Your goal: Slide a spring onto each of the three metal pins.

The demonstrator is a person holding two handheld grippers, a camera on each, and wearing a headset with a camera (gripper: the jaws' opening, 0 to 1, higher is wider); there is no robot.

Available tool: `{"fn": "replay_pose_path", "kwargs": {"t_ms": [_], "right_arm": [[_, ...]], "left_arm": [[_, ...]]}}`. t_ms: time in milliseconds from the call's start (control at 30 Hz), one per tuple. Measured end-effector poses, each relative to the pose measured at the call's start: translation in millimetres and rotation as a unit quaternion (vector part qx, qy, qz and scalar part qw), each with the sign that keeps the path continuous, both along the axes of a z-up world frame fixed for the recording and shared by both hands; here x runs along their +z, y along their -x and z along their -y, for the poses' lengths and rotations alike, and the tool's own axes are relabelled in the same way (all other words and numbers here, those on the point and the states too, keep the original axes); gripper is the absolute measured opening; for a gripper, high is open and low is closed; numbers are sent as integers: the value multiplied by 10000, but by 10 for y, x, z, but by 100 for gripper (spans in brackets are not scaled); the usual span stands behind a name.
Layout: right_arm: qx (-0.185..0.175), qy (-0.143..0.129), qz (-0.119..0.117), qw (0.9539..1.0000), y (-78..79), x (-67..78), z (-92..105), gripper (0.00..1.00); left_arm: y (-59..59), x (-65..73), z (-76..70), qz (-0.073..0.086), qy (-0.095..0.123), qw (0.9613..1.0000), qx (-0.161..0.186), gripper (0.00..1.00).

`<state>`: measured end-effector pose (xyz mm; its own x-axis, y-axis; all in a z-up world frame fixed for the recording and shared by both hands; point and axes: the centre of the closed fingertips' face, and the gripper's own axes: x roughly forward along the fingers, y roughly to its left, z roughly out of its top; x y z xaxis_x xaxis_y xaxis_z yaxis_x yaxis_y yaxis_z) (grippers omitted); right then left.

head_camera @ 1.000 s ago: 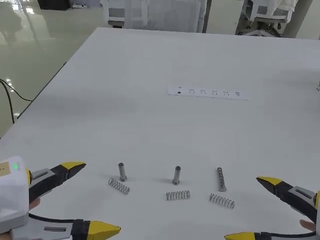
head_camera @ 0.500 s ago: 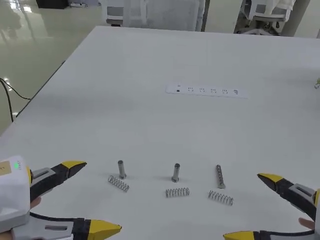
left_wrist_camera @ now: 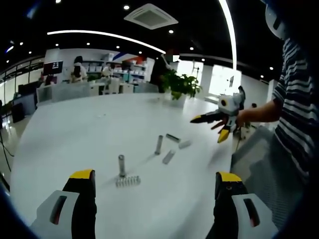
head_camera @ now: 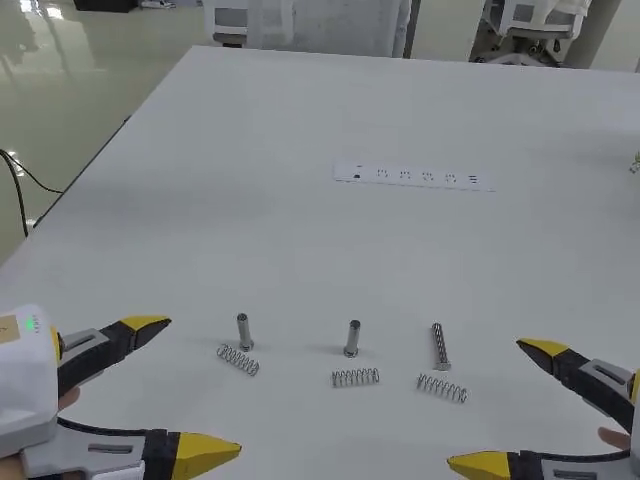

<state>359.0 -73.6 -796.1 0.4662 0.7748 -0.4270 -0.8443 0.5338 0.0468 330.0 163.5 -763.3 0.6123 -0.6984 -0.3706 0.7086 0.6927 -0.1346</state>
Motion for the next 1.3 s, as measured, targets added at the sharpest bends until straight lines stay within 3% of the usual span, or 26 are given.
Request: {"fn": "replay_pose_path", "kwargs": {"t_ms": [800, 1300], "right_arm": [[15, 61, 49, 10000, -6, 6, -16, 97], [-33, 125, -183, 9997, -120, 33, -65, 91]], "left_arm": [[7, -26, -26, -15, 29, 9999, 101, 97], [14, -36, -54, -26, 23, 9999, 116, 97]]}}
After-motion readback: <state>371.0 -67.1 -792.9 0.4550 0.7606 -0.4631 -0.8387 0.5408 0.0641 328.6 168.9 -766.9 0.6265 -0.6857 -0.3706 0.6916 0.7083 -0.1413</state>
